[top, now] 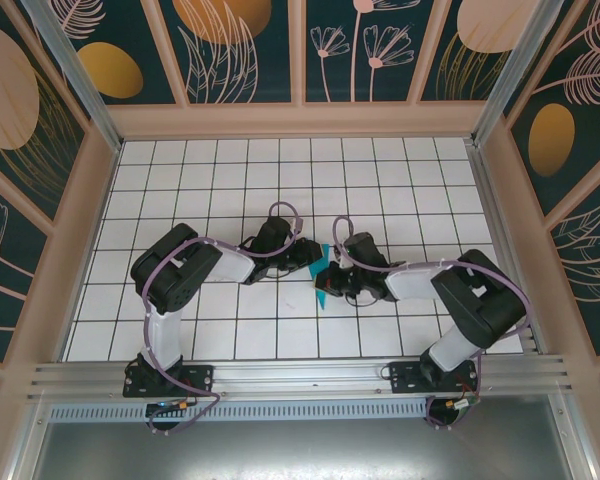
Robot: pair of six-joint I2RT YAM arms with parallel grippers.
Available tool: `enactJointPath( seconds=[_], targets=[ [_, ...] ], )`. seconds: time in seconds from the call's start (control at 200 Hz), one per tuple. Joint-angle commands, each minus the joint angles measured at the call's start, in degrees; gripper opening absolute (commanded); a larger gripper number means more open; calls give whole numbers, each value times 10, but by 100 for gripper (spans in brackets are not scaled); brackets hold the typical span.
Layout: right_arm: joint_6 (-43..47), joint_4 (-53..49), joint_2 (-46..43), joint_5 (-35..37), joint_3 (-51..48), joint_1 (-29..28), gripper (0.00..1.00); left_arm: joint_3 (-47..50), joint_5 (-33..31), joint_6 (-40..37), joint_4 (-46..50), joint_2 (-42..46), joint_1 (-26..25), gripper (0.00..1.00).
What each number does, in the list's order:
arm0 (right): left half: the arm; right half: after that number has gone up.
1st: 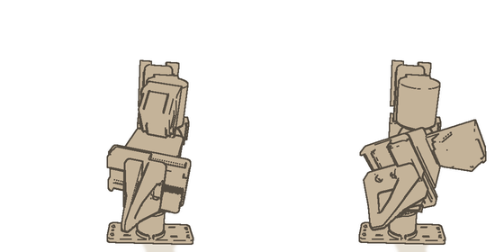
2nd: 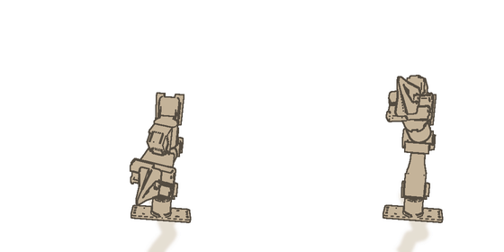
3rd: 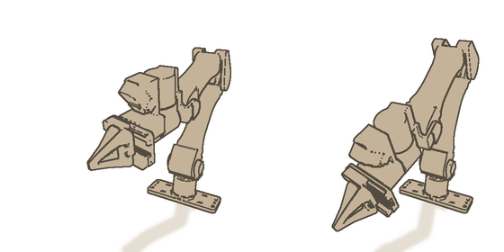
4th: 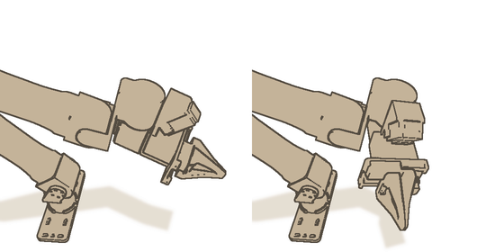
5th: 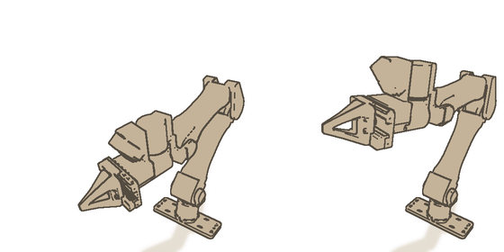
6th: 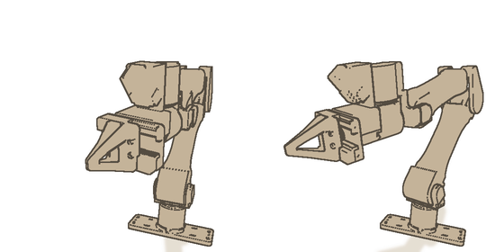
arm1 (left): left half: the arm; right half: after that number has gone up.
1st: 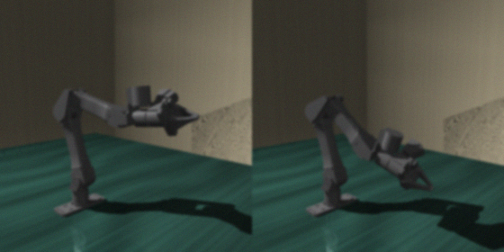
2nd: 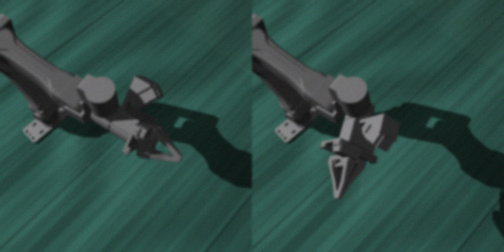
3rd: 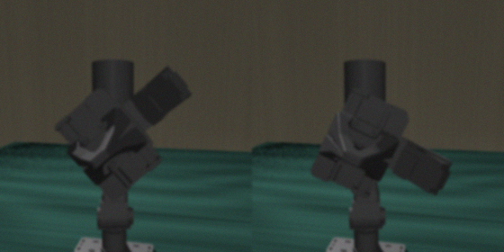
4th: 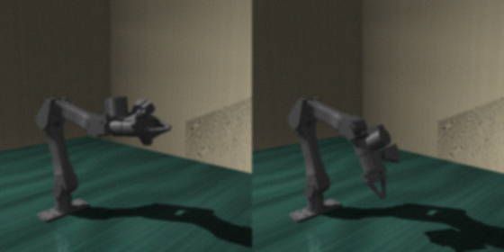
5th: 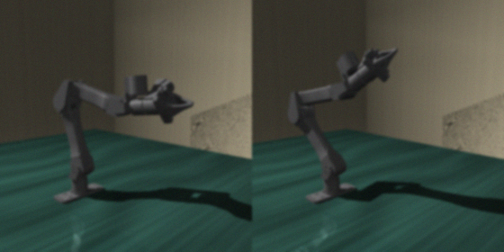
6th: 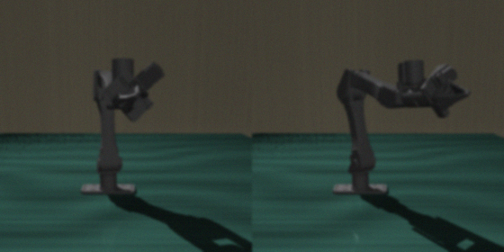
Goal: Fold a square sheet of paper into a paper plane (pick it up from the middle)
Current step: Fold the wing for the fifth time at the center of the table.
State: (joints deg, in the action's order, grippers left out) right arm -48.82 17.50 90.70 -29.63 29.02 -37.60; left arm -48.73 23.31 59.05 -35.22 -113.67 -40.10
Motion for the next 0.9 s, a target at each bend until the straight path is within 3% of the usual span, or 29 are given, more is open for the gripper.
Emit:
enactJointPath(
  seconds=[0.0, 0.36, 0.605, 0.891],
  targets=[
    [-2, 8, -9, -10, -39, -8, 5, 21, -31, 5, 46, -14, 5, 22],
    [26, -69, -87, -31, -101, -38, 6, 17, -34, 8, 49, -19, 5, 22],
    [43, -103, -153, -5, -47, -28, 6, 19, -32, 5, 49, -16, 4, 23],
    [3, -14, -63, 33, 24, -12, 3, 24, -28, 9, 40, -16, 4, 23]
  ],
)
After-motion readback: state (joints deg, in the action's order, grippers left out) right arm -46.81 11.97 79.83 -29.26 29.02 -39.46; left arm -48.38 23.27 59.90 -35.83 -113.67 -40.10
